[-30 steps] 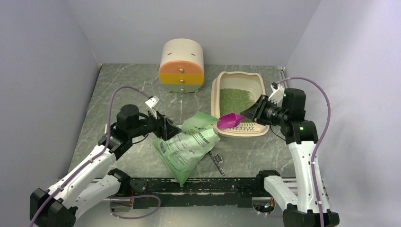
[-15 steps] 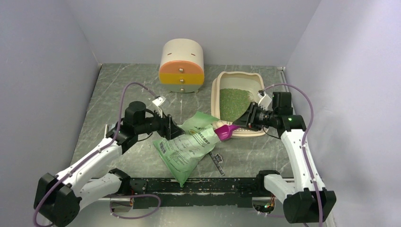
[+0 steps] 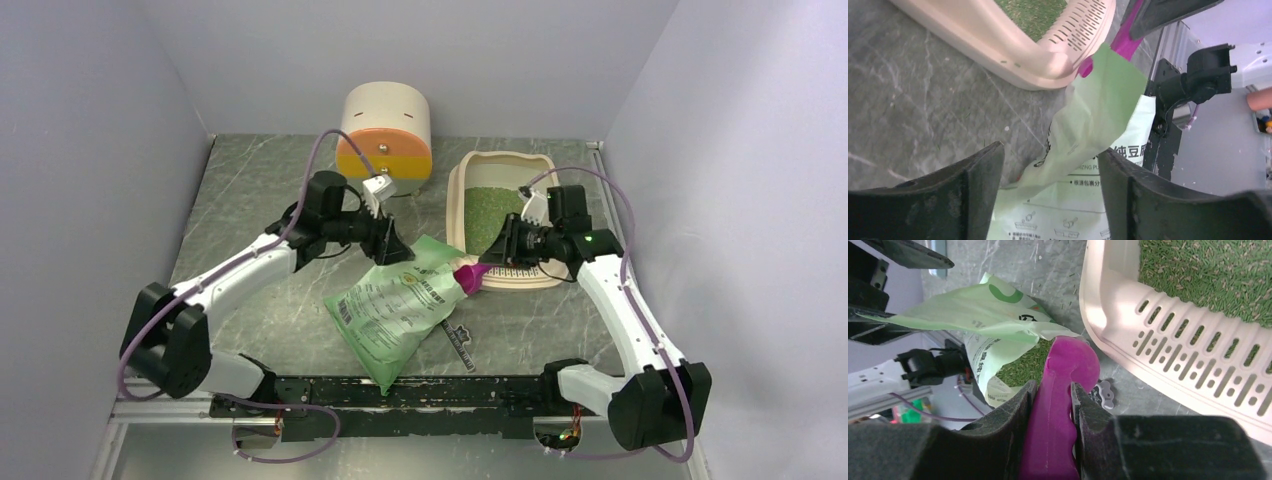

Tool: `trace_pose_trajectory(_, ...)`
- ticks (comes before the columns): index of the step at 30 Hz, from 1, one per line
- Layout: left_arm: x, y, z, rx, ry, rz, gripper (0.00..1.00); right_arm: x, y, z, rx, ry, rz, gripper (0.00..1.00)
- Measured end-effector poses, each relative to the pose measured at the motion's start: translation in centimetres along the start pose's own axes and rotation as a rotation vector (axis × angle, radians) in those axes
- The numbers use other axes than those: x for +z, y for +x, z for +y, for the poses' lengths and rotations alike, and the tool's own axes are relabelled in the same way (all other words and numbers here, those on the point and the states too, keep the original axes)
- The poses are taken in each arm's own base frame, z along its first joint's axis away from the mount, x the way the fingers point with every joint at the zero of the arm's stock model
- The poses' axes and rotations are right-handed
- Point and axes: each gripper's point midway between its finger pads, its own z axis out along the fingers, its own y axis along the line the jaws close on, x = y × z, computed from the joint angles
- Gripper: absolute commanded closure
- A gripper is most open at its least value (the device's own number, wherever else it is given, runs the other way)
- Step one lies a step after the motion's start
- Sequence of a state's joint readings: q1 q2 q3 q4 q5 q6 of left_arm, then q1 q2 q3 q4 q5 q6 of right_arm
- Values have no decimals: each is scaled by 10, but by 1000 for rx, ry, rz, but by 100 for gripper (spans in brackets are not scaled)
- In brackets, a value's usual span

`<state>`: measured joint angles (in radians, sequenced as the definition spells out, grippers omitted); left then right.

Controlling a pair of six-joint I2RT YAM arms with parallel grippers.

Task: Fill the litter box with clean litter
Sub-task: 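Scoop the cat litter from the cat litter bag.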

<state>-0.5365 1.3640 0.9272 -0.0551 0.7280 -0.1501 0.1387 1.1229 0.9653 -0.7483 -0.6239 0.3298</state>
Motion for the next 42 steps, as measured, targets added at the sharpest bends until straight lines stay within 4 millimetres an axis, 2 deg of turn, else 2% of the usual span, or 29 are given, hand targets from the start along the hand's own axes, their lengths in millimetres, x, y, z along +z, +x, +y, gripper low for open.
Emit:
trace_pose_trajectory(2, 10, -3, -1, 22, 26, 23, 48, 6, 0, 4, -45, 14, -1, 100)
trace_pose_trajectory(4, 20, -1, -5, 43, 57, 50, 51, 11, 0, 5, -89, 39, -4, 100)
trace_pose_trajectory(7, 30, 7, -9, 49, 89, 88, 48, 20, 3, 8, -167, 78, -5, 100)
trace_pose_trajectory(11, 37, 17, -13, 45, 120, 119, 39, 31, 7, 15, -225, 67, 9, 100)
trace_pose_trajectory(15, 43, 21, -17, 48, 151, 139, 38, 43, 15, 17, -234, 27, 25, 100)
trace_pose_trajectory(22, 60, 28, -21, 78, 198, 197, 90, 59, 24, 14, -242, 6, 30, 100)
trace_pose_trajectory(23, 60, 30, -21, 71, 199, 206, 95, 61, 25, 14, -244, 2, 30, 100)
trace_pose_trajectory(29, 60, 35, -21, 69, 189, 210, 95, 72, 35, 18, -226, -63, 27, 100)
trace_pose_trajectory(36, 33, 40, -30, 65, 119, 128, 95, 85, 50, 27, -122, -185, 17, 100)
trace_pose_trajectory(42, 24, 47, -31, 40, 88, 88, 95, 93, 69, 33, 16, -283, 35, 100)
